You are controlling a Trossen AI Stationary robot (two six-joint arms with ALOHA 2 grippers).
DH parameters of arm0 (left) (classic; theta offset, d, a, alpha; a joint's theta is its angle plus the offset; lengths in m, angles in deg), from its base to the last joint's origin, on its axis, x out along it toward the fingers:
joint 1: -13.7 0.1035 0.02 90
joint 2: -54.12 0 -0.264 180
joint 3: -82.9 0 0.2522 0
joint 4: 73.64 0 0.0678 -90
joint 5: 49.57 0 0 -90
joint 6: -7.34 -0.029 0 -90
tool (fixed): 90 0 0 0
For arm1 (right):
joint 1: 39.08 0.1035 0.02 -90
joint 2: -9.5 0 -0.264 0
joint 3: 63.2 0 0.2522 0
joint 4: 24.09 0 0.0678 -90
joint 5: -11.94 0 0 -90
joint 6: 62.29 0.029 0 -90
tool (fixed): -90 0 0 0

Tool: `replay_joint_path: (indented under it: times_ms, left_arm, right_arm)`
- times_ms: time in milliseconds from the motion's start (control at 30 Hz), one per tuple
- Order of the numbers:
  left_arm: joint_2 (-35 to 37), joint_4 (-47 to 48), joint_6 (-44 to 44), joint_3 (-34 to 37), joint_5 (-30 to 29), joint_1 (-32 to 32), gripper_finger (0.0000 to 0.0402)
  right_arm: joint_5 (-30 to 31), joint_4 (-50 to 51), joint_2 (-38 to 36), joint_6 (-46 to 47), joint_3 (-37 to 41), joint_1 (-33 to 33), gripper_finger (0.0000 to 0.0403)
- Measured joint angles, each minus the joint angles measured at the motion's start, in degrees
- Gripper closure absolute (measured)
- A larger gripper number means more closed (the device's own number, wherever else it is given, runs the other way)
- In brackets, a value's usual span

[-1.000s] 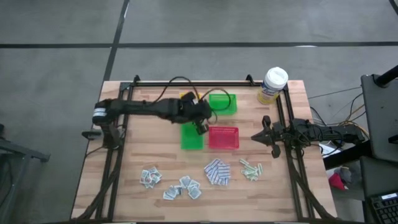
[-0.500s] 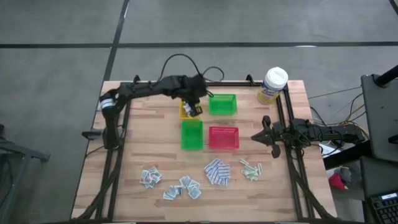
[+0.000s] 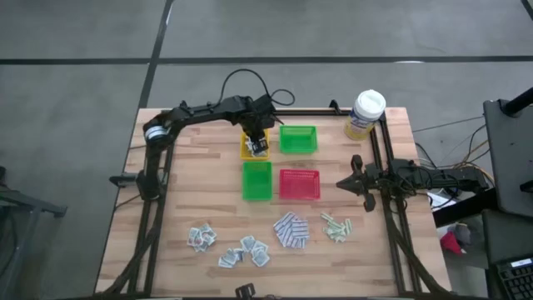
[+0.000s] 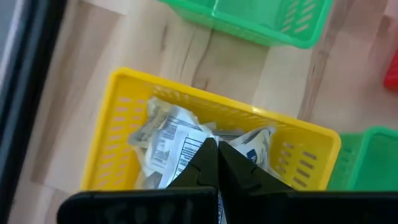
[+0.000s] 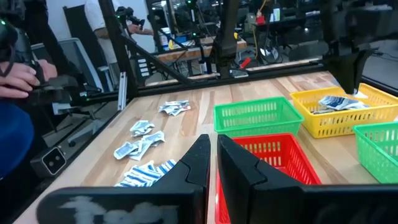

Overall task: Pick & Place First Aid Supplies
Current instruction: Put the blue alcohol pad into the yellow bin

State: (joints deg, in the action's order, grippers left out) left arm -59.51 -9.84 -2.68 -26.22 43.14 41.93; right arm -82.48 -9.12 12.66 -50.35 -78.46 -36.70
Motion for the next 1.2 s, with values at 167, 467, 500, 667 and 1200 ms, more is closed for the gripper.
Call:
replay_joint_path:
  times_ms: [167, 467, 500, 667, 1200]
  left_arm:
    - [-2.1, -0.5, -1.9, 0.0, 0.1, 0.0, 0.0402]
    - [-2.5, -2.0, -2.2, 1.6, 0.0, 0.5, 0.0401]
    - [-2.5, -2.5, -2.2, 2.0, 0.0, 0.5, 0.0401]
    - [-2.5, -3.3, -2.1, 3.0, -0.2, 0.5, 0.0401]
    - [-0.7, -4.4, -1.4, 2.9, -0.5, 0.6, 0.0245]
  right_arm:
    - [0.0, 0.0, 0.0, 0.0, 0.0, 0.0, 0.0374]
    - [0.0, 0.0, 0.0, 0.0, 0.0, 0.0, 0.0374]
    - [0.0, 0.0, 0.0, 0.0, 0.0, 0.0, 0.0374]
    - [0.0, 0.0, 0.0, 0.0, 0.0, 0.0, 0.0374]
    - [0.0, 0.0, 0.0, 0.0, 0.0, 0.0, 0.0374]
